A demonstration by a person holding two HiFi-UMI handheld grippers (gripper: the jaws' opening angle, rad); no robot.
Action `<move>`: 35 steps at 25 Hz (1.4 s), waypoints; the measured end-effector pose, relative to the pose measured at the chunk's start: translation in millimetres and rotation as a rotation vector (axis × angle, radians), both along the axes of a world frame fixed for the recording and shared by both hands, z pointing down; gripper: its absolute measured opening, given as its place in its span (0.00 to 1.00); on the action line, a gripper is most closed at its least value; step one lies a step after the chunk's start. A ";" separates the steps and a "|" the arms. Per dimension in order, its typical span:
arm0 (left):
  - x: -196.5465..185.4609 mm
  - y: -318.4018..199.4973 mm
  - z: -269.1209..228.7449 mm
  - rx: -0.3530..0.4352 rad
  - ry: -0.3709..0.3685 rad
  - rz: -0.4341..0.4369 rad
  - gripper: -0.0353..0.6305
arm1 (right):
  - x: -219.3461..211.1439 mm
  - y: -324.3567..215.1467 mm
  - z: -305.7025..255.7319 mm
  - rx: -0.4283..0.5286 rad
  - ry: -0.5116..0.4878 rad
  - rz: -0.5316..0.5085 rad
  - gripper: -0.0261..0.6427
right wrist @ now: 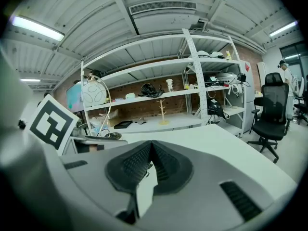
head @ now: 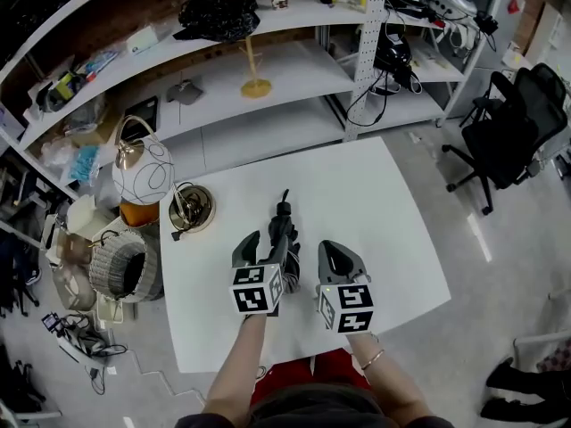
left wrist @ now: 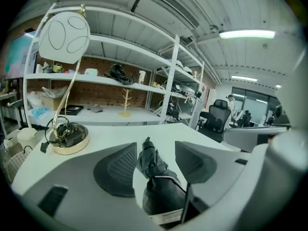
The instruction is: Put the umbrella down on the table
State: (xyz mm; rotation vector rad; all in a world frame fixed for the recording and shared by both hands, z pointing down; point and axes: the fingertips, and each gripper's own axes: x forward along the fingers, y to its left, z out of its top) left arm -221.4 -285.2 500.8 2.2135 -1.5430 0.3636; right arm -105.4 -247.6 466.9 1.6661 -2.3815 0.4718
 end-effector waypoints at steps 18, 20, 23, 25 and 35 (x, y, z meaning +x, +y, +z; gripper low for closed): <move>-41.2 55.2 -100.9 0.268 0.061 -0.048 0.17 | -0.4 25.6 -61.8 0.124 -0.034 -0.014 0.06; -44.7 61.8 -109.1 0.284 0.063 -0.052 0.14 | 0.4 29.4 -67.1 0.133 -0.038 -0.017 0.06; -49.5 73.6 -120.5 0.306 0.067 -0.058 0.12 | 4.1 36.8 -74.7 0.149 -0.044 -0.016 0.06; -51.2 81.0 -124.8 0.314 0.065 -0.057 0.11 | 6.5 42.1 -78.8 0.158 -0.052 -0.015 0.06; -48.8 116.4 -139.7 0.356 0.028 -0.025 0.07 | 0.9 69.6 -99.3 0.212 -0.070 -0.047 0.06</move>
